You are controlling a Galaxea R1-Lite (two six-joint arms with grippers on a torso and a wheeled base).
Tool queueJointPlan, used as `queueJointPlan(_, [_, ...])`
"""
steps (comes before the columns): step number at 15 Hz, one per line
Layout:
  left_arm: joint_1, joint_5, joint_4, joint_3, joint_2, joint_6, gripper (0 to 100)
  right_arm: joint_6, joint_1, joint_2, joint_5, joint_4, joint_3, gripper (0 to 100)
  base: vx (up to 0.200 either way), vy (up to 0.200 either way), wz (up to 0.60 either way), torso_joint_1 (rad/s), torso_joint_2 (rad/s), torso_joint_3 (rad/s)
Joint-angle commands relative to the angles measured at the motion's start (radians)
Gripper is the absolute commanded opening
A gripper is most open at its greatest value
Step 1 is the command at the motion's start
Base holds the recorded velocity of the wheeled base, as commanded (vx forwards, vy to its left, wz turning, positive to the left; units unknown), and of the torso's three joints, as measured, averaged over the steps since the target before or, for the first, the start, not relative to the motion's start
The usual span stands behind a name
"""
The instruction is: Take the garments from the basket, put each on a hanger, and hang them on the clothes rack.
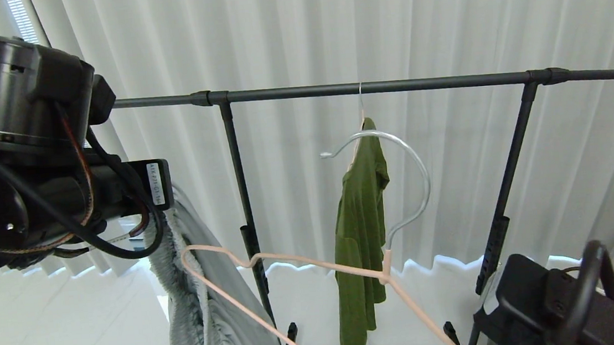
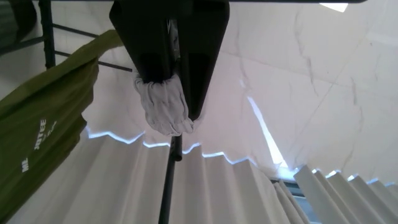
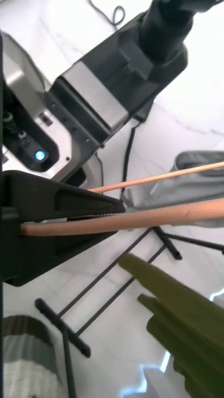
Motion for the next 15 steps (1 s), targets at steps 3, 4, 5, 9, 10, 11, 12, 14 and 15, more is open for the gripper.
queueJointPlan(3, [-0.002,0.001,-0.001,-0.021,0.012,-0.003,0,0.055,-0.002,0.148,0.001,-0.076,-0.023,0,0.000,0.000,0.00,0.000,0.00,0.000])
queueJointPlan(4, [-0.002,0.001,-0.001,-0.021,0.009,-0.003,0,0.077,-0.003,0.174,-0.001,-0.077,-0.049,0,0.000,0.000,0.00,0.000,0.00,0.000])
queueJointPlan(5, [-0.002,0.002,0.000,-0.019,0.007,-0.003,0,0.105,-0.017,0.205,-0.001,-0.077,-0.081,0,0.000,0.000,0.00,0.000,0.00,0.000])
queueJointPlan(9, [-0.007,0.002,0.000,-0.016,0.004,-0.001,0,0.147,-0.071,0.277,-0.009,-0.079,-0.173,0,0.000,0.000,0.00,0.000,0.00,0.000])
queueJointPlan(10, [-0.028,0.002,0.000,-0.016,0.003,-0.001,0,0.157,-0.083,0.297,-0.012,-0.080,-0.196,0,0.000,0.000,0.00,0.000,0.00,0.000])
queueJointPlan(11, [-0.039,0.002,0.000,-0.015,0.003,-0.001,0,0.169,-0.089,0.309,-0.018,-0.080,-0.208,0,0.000,0.000,0.00,0.000,0.00,0.000])
queueJointPlan(12, [-0.053,0.002,0.000,-0.015,0.003,-0.007,0,0.180,-0.100,0.326,-0.039,-0.080,-0.227,0,0.000,0.000,0.00,0.000,0.00,0.000])
queueJointPlan(14, [-0.063,0.004,0.000,-0.010,0.003,-0.016,0,0.189,-0.114,0.352,-0.073,-0.099,-0.244,0,0.000,0.000,0.00,0.000,0.00,0.000])
queueJointPlan(15, [-0.070,0.004,0.000,-0.006,0.001,-0.016,0,0.189,-0.115,0.355,-0.076,-0.116,-0.245,0,0.000,0.000,0.00,0.000,0.00,0.000])
